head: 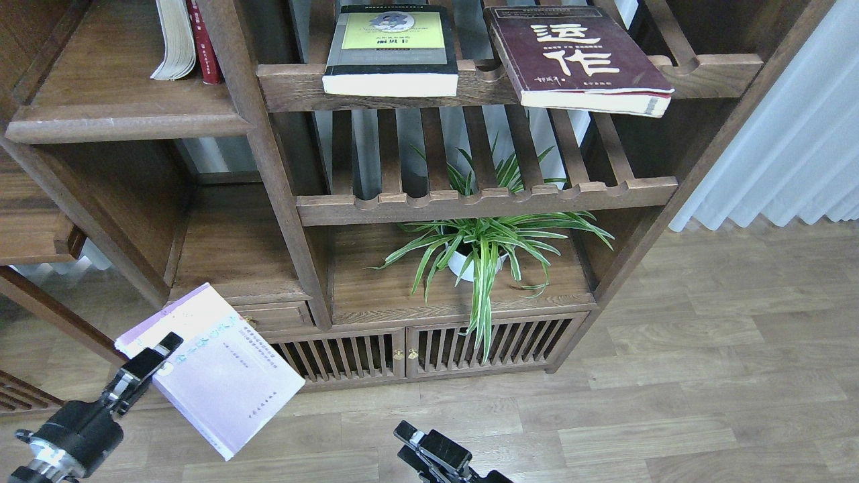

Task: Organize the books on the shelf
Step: 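Carry the white book with the left gripper up onto the upper shelf section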

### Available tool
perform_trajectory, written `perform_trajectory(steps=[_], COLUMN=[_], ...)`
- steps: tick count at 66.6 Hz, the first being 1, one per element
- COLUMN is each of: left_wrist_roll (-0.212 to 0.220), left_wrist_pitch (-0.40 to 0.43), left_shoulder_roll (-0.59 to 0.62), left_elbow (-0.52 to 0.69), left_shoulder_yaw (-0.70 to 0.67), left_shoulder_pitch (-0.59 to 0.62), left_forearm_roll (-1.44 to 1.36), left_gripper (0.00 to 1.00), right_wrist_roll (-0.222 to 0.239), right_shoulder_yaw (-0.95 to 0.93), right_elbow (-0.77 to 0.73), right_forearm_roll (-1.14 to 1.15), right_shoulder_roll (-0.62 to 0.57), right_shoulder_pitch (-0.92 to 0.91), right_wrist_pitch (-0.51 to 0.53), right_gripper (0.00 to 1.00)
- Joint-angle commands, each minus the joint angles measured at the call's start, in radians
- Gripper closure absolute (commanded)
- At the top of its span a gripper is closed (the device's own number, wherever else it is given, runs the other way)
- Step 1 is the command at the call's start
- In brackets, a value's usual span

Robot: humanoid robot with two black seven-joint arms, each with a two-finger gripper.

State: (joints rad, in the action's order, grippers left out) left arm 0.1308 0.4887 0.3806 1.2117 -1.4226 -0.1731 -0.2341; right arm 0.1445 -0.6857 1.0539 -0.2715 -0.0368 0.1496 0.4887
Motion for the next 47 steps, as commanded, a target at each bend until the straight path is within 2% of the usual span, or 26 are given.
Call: perform_trajectory(steps=[1, 18, 25, 40, 47], left_wrist_roll=[0.015, 0.029, 0.067, 0.107, 0.167], left_wrist_pitch=[0.0, 0.0, 0.0, 0.0, 0.0], left_shoulder_roll=[-0.072, -0.104, -0.135, -0.134, -0.128], left_elbow=[0.011, 0.169, 0.172, 0.17, 0.17], left_shoulder_yaw=[-0.136, -0.288, -0.347, -0.406, -0.407], left_shoulder_pitch=[-0.005, -0.068, -0.063, 0.021, 0.096], left_forearm_roll=[-0.184, -0.232, -0.193, -0.005, 0.058], left_gripper=[0.98, 0.98, 0.98, 0.98, 0.98], right_wrist_roll=[0.0, 0.0, 0.0, 0.0, 0.0], right_shoulder_yaw=[0.0, 0.0, 0.0, 0.0, 0.0], right_elbow=[-0.005, -0.014, -0.034, -0.058, -0.072], right_forearm_roll=[0.0, 0.0, 0.0, 0.0, 0.0], right_shoulder_roll=[0.006, 0.008, 0.011, 0.012, 0.014], right_shoulder_pitch=[-0.004, -0.016, -0.027, -0.042, -0.058], right_wrist_pitch=[0.0, 0.0, 0.0, 0.0, 0.0], right_gripper=[0.0, 0.0, 0.0, 0.0, 0.0])
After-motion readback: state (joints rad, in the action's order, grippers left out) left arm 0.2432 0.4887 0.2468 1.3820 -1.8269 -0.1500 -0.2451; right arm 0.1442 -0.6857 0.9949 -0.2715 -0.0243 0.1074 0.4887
